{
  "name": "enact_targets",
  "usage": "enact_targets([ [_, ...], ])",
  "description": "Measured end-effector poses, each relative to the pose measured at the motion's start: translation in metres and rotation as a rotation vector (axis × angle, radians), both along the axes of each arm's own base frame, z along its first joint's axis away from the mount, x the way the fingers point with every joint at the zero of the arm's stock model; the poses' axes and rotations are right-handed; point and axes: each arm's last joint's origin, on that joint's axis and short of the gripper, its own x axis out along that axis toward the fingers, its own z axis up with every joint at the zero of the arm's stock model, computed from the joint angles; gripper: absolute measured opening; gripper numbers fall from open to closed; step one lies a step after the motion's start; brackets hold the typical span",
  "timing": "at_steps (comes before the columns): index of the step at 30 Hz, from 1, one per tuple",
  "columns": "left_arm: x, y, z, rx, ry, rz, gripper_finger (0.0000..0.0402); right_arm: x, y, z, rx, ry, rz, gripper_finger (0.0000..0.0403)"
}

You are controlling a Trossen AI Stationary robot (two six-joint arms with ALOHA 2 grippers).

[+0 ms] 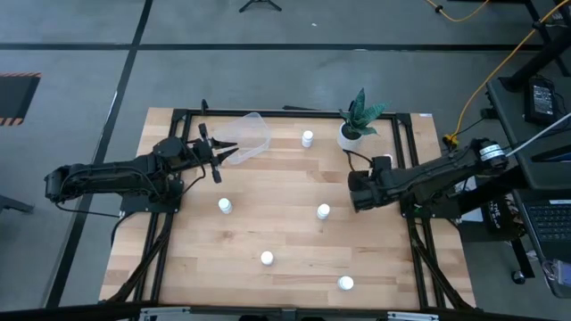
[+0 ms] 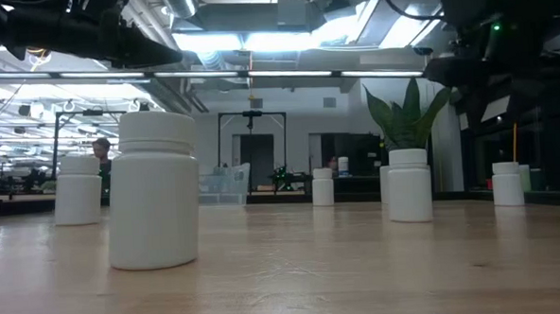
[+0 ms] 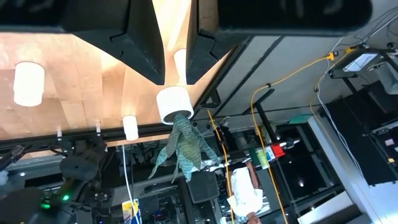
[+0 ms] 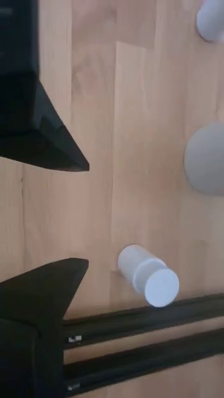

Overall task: Pick and place pill bottles into a basket
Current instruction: Put the white pill bottle into the transparent container

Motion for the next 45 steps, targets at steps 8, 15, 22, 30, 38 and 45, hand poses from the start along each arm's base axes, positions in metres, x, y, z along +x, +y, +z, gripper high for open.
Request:
enact_targets([
  [8, 0.0, 0.0, 0.0, -0.021, -0.008, 0.001, 0.0061, -0.008, 0.0, -0.007, -0.03, -0.025, -0.111, 0.0242],
  [15, 0.0, 0.0, 0.0, -0.022, -0.009, 0.001, 0.006, -0.023, -0.004, -0.053, -0.032, -0.097, -0.178, 0.0242],
  [22, 0.0, 0.0, 0.0, -0.022, -0.009, 0.001, 0.0062, -0.031, -0.008, -0.07, -0.092, -0.145, -0.203, 0.0242],
  [30, 0.0, 0.0, 0.0, -0.021, -0.011, 0.001, 0.0063, -0.031, -0.009, -0.069, -0.128, -0.17, -0.206, 0.0242],
  [38, 0.0, 0.0, 0.0, -0.021, -0.012, -0.001, 0.0059, -0.026, -0.008, -0.064, -0.129, -0.214, -0.219, 0.0242],
  [45, 0.0, 0.0, 0.0, -0.021, -0.012, -0.003, 0.006, -0.019, -0.006, -0.024, -0.156, -0.096, -0.208, 0.0242],
])
